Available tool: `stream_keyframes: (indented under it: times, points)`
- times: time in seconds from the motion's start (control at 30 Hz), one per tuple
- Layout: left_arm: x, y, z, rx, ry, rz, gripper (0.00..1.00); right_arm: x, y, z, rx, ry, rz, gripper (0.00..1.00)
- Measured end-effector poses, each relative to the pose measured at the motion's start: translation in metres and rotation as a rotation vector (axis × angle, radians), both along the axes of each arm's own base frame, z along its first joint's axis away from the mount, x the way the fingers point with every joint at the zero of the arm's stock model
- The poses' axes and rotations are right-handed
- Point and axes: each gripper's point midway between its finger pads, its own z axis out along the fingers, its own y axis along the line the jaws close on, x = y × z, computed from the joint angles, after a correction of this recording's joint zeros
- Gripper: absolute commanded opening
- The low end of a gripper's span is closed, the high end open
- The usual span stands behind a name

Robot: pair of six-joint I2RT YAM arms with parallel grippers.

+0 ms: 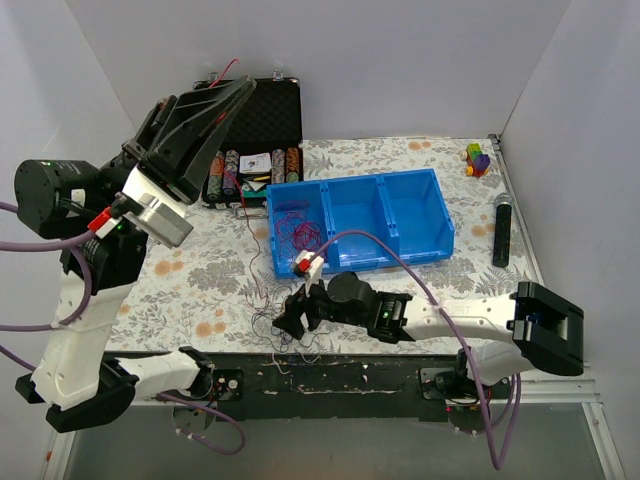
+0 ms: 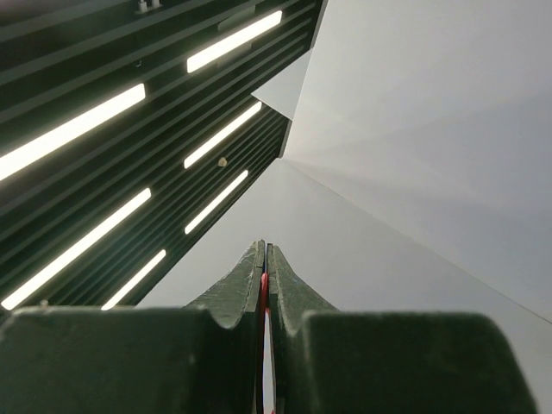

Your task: Untangle the cables

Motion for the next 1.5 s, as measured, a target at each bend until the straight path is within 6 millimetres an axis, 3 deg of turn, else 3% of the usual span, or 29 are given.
stream_keyframes:
  times: [0.17,0.27,0.4,0.57,0.7,0.93,1.13,1.27,1.37,1.5]
  points:
    - [-0.009,0.006,0.010,-0.017,-0.024,0.000,0.00,0.003,0.016,-0.005,-0.009,0.000,0.012,0.69]
    - [-0.016,0.011,0.017,-0.029,-0.039,-0.002,0.00,0.006,0.025,-0.004,0.005,-0.006,0.012,0.53]
    - [-0.020,0.014,0.020,-0.036,-0.048,-0.001,0.00,0.008,0.030,-0.012,-0.005,-0.002,0.007,0.19]
    - [-0.019,0.015,0.020,-0.035,-0.059,0.018,0.00,0.008,0.026,-0.018,-0.014,0.006,-0.006,0.01]
    - [-0.013,0.021,0.026,-0.051,-0.128,0.104,0.00,0.004,-0.004,-0.033,-0.043,0.020,-0.033,0.01]
    - [-0.003,0.046,0.073,-0.187,-0.313,0.320,0.00,0.003,-0.078,-0.078,-0.160,0.082,-0.190,0.01]
    - [0.000,0.054,0.092,-0.219,-0.435,0.452,0.00,0.007,-0.140,-0.110,-0.255,0.149,-0.376,0.01]
    - [0.001,0.054,0.102,-0.233,-0.512,0.503,0.00,0.009,-0.162,-0.120,-0.299,0.181,-0.467,0.01]
    - [0.009,0.046,0.094,-0.202,-0.505,0.495,0.00,0.011,-0.169,-0.121,-0.309,0.184,-0.499,0.01]
    - [0.026,0.029,0.060,-0.112,-0.429,0.458,0.00,0.013,-0.173,-0.119,-0.306,0.182,-0.522,0.01]
